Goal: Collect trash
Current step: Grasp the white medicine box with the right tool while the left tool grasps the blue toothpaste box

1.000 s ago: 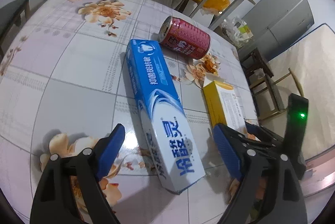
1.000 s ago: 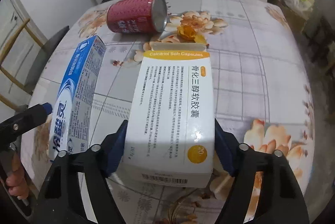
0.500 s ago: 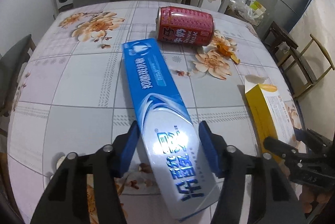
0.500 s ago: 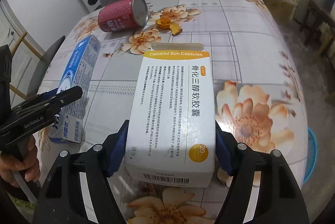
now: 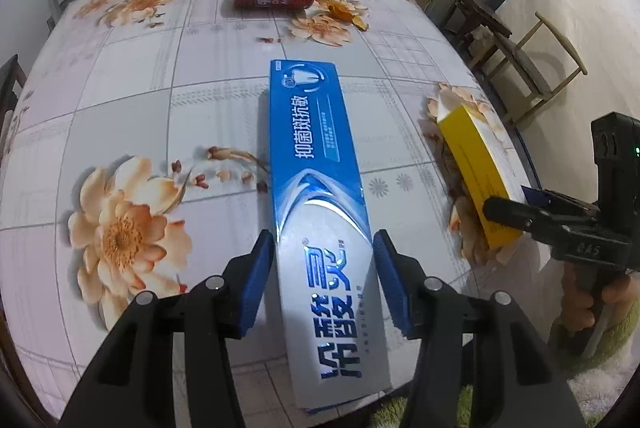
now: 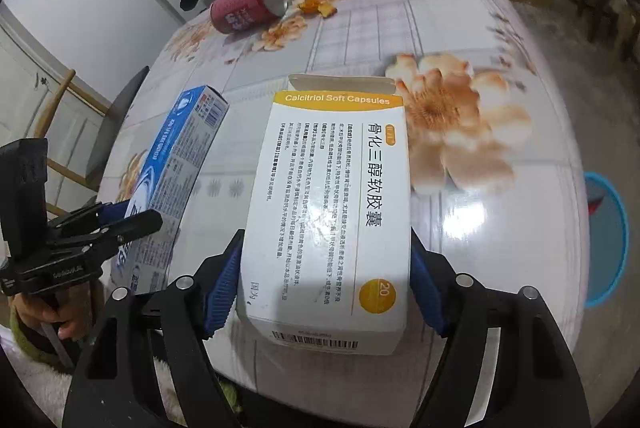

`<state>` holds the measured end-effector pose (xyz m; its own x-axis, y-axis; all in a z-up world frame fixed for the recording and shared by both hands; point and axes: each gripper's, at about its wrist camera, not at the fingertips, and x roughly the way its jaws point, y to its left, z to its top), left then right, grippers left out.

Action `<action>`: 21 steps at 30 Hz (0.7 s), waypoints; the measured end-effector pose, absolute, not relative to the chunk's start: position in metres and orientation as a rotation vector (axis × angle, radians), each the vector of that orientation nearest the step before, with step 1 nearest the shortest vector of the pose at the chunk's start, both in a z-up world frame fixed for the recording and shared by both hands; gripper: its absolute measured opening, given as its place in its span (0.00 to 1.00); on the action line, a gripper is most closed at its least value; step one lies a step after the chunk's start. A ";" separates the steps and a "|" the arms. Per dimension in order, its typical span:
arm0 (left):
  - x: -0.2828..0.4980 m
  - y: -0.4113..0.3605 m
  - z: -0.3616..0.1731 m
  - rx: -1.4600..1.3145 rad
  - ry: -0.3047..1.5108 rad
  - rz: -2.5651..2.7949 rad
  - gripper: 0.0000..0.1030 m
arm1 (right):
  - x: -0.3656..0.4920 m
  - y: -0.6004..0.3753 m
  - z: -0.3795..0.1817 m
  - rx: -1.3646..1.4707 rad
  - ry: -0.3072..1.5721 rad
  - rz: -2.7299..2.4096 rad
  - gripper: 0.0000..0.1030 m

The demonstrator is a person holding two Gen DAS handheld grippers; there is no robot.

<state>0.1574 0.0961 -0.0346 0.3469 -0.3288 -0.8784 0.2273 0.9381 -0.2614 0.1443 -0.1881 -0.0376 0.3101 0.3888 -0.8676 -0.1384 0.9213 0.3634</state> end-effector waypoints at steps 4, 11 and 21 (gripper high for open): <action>0.162 0.087 -0.030 -0.048 1.119 -0.332 0.61 | 0.144 -0.187 -0.033 0.234 1.191 0.323 0.78; 0.179 0.068 -0.039 0.060 1.110 -0.284 0.64 | 0.153 -0.173 -0.033 0.184 1.167 0.291 0.81; 0.184 0.065 -0.046 0.108 1.099 -0.218 0.58 | 0.149 -0.165 -0.043 0.106 1.151 0.236 0.81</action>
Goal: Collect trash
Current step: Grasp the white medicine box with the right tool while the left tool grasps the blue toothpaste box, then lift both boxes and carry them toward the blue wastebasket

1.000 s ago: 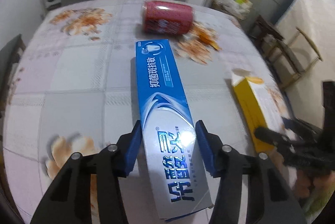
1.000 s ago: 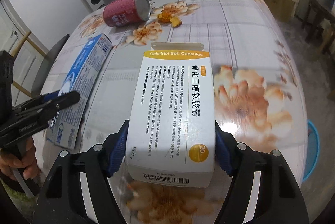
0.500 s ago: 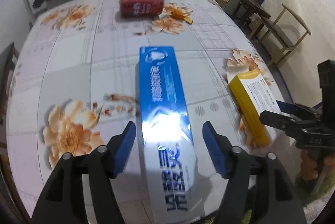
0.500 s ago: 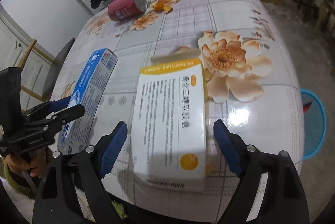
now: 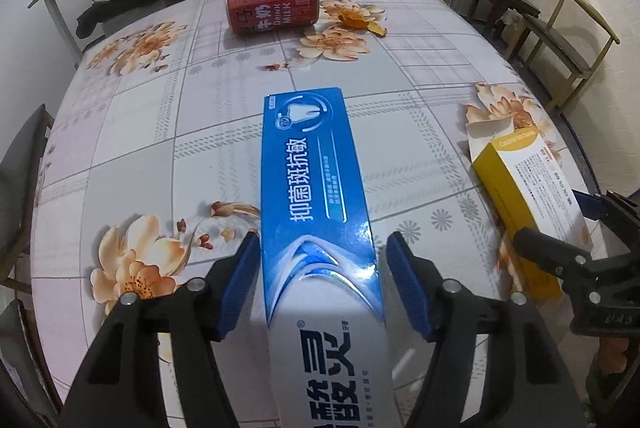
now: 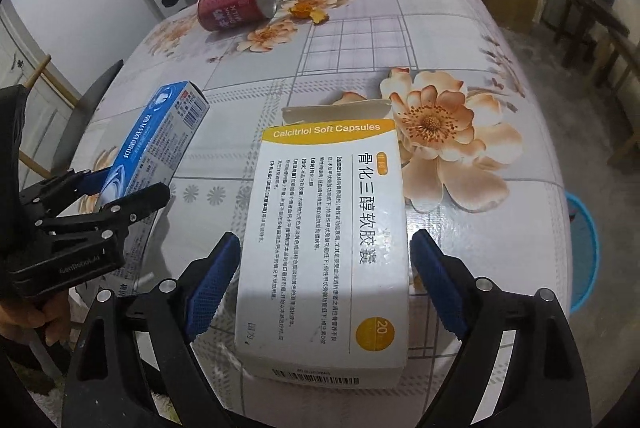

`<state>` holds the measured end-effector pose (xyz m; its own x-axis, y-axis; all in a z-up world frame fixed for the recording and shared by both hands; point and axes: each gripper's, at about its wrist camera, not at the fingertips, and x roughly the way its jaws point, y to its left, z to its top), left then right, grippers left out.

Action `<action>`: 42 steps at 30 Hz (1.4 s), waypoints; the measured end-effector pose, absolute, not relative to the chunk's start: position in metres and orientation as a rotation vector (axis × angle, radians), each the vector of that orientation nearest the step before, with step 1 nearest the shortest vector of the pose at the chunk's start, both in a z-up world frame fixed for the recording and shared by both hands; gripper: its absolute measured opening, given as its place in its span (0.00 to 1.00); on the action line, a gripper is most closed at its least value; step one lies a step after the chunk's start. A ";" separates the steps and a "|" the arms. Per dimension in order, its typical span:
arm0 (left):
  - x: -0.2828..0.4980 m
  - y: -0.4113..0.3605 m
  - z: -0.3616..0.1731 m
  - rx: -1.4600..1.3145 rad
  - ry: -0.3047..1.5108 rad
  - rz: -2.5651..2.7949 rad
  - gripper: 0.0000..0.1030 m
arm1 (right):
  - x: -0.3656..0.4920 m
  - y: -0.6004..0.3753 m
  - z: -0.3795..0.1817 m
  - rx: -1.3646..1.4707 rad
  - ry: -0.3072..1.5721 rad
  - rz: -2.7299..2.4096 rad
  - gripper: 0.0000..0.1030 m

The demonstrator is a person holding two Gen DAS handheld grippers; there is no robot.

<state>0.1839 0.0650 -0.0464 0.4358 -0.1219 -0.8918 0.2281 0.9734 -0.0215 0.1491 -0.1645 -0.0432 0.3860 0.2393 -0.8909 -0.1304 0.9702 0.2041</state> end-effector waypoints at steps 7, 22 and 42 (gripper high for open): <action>0.184 0.064 -0.048 0.116 1.100 -0.206 0.50 | 0.147 -0.160 -0.043 0.070 1.145 0.212 0.74; 0.183 0.063 -0.048 0.120 1.085 -0.197 0.46 | 0.146 -0.163 -0.041 0.080 1.143 0.193 0.65; 0.178 0.061 -0.039 0.132 1.049 -0.194 0.46 | 0.146 -0.165 -0.035 0.103 1.132 0.199 0.65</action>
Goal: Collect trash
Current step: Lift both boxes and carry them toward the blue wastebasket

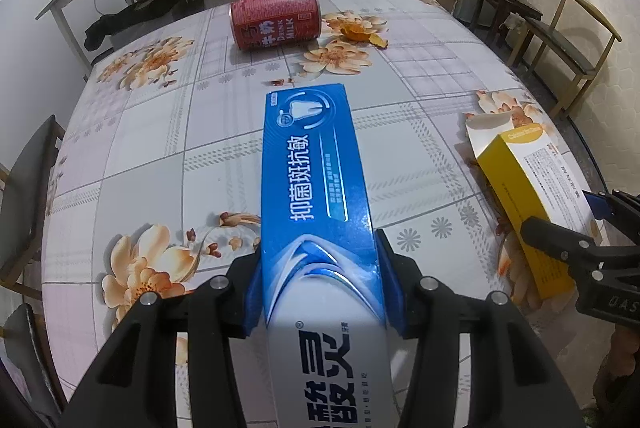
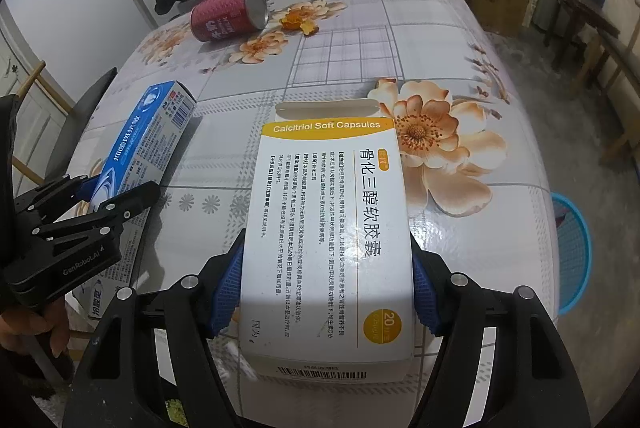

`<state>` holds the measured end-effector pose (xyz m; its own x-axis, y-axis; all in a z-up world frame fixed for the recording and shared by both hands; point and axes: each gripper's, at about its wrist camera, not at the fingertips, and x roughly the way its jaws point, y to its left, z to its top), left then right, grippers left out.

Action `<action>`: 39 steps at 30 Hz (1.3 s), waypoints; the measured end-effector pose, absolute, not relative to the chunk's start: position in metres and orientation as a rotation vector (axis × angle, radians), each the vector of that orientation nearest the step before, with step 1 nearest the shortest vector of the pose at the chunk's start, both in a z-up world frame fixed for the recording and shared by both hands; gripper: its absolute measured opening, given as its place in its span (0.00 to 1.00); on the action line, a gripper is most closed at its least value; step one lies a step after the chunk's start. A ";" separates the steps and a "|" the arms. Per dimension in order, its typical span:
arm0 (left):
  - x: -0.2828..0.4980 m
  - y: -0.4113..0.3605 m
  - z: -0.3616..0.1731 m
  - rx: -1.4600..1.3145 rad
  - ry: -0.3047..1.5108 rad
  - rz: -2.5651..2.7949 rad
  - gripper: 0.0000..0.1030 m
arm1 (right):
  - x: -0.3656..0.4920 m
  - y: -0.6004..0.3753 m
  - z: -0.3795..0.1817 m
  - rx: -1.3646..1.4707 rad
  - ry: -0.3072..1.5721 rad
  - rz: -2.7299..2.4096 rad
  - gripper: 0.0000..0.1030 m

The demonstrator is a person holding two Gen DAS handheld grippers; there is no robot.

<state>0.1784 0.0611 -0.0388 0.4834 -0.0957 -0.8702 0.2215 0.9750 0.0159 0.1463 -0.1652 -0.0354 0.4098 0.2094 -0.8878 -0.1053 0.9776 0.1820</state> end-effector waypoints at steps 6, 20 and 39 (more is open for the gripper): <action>0.175 0.060 -0.035 0.134 1.038 -0.195 0.46 | 0.146 -0.166 -0.035 0.103 1.132 0.200 0.65; 0.168 0.058 -0.022 0.144 1.002 -0.201 0.46 | 0.142 -0.162 -0.030 0.102 1.113 0.209 0.65; 0.165 0.028 0.013 0.145 0.939 -0.330 0.46 | 0.139 -0.196 -0.016 0.291 1.053 0.247 0.65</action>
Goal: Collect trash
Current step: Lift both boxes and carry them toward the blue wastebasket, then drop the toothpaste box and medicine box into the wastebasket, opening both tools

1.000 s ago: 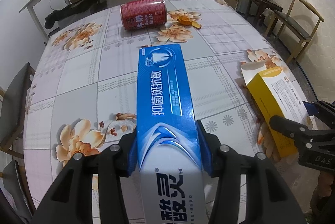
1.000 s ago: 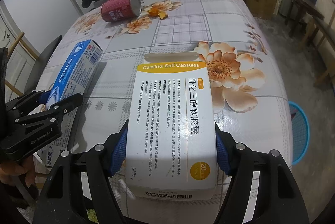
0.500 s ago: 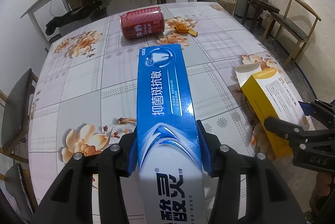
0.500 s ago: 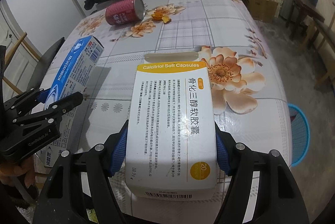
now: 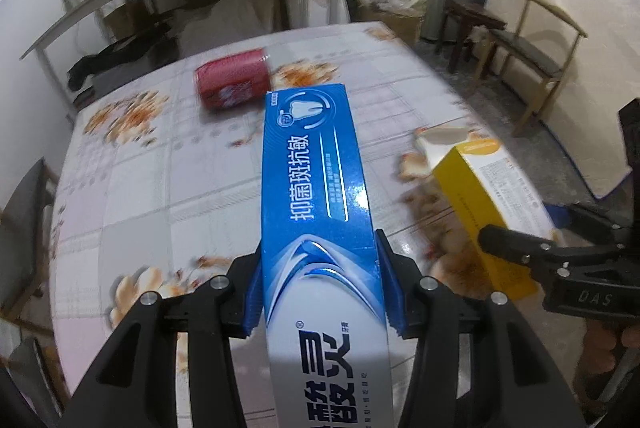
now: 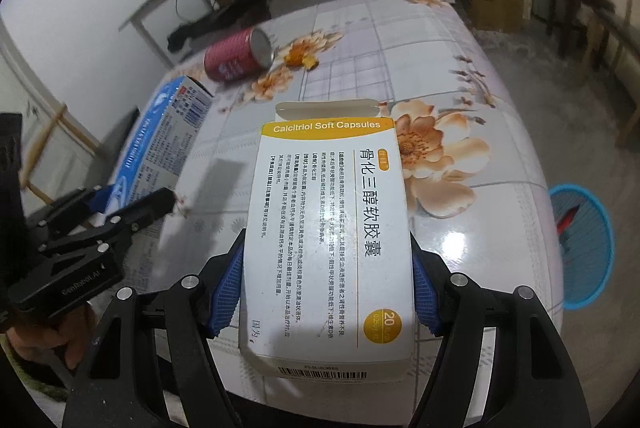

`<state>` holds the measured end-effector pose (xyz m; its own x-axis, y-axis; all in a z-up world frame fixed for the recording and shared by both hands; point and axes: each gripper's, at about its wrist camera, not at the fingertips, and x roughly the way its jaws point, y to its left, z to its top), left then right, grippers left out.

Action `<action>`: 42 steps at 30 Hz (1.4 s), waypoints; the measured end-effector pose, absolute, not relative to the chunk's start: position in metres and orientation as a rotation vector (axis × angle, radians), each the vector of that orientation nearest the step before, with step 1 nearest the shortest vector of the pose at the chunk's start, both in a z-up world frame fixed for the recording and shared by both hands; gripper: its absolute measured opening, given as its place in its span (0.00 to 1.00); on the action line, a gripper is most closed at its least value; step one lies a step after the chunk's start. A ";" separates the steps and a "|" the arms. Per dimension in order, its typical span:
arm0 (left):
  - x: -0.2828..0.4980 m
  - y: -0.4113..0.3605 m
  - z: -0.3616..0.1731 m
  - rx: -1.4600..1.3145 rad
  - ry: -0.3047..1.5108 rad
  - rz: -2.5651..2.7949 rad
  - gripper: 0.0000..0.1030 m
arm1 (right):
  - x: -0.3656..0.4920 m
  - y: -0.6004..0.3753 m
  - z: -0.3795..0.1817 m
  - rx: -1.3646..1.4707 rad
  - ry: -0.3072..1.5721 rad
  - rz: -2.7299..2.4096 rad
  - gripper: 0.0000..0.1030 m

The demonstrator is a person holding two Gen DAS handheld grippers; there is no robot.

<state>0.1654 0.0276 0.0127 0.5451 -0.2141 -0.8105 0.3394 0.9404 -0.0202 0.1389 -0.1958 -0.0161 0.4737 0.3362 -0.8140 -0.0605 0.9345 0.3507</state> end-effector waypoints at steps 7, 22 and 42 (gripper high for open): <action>0.185 -0.031 0.034 0.146 0.938 -0.531 0.46 | 0.120 -0.255 -0.005 0.485 0.972 0.186 0.65; 0.206 -0.245 0.016 0.195 1.159 -0.937 0.46 | 0.034 -0.465 -0.079 1.081 0.864 -0.251 0.65; 0.226 -0.356 -0.027 0.167 1.191 -0.989 0.75 | 0.034 -0.549 -0.210 1.306 0.919 -0.450 0.76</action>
